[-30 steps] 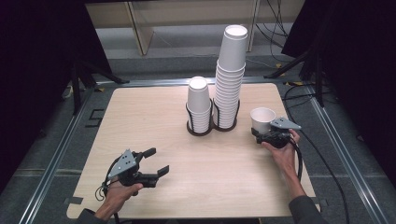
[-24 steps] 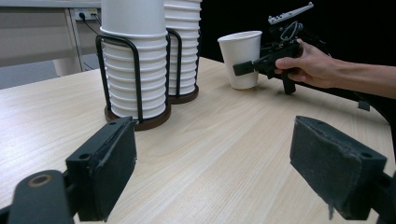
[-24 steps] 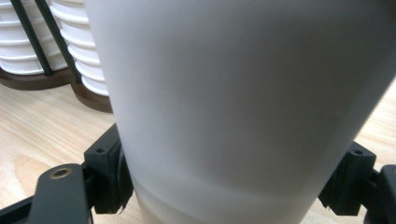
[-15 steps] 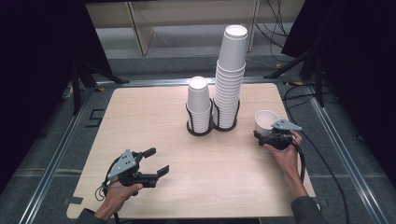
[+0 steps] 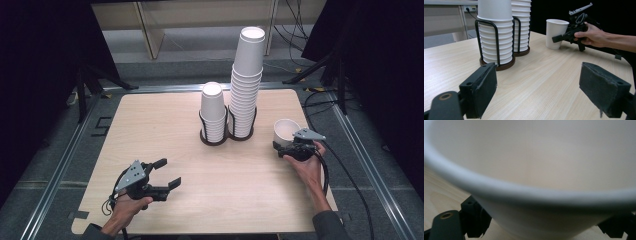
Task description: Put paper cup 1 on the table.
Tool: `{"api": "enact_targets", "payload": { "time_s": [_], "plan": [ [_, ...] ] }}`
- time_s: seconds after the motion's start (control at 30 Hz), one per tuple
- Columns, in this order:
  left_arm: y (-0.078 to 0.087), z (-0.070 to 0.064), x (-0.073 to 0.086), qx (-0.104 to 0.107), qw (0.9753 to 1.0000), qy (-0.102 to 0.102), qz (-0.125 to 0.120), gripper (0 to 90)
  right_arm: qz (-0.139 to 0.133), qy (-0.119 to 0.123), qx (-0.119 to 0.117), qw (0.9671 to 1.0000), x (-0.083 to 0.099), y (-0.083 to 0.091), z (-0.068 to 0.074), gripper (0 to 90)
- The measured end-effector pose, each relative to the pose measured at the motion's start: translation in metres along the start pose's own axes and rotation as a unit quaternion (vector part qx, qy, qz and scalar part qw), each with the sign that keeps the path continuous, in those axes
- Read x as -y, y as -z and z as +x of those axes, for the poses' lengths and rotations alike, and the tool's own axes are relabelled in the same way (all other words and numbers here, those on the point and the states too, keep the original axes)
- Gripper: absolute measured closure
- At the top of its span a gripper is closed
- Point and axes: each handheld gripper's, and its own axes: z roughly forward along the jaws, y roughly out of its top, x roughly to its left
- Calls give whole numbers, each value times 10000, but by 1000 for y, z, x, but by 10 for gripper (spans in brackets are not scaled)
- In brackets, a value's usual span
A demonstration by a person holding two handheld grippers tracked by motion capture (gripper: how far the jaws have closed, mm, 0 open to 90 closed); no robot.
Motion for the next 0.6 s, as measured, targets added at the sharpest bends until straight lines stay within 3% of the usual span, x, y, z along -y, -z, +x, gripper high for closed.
{"api": "enact_targets", "payload": {
  "time_s": [0.3,0.47,0.57,0.6],
  "plan": [
    [2,0,-1,-63,9999,-15,104,144,-10,-85,-55,9999,3,23,-3,155],
    [3,0,-1,-91,9999,-8,115,144,11,-263,-22,9997,8,50,-3,154],
    [2,0,-1,-69,9999,-24,99,144,-25,-400,160,9991,17,75,-9,154],
    [2,0,-1,-69,9999,-24,99,144,-25,-400,160,9991,17,75,-9,154]
  ]
}}
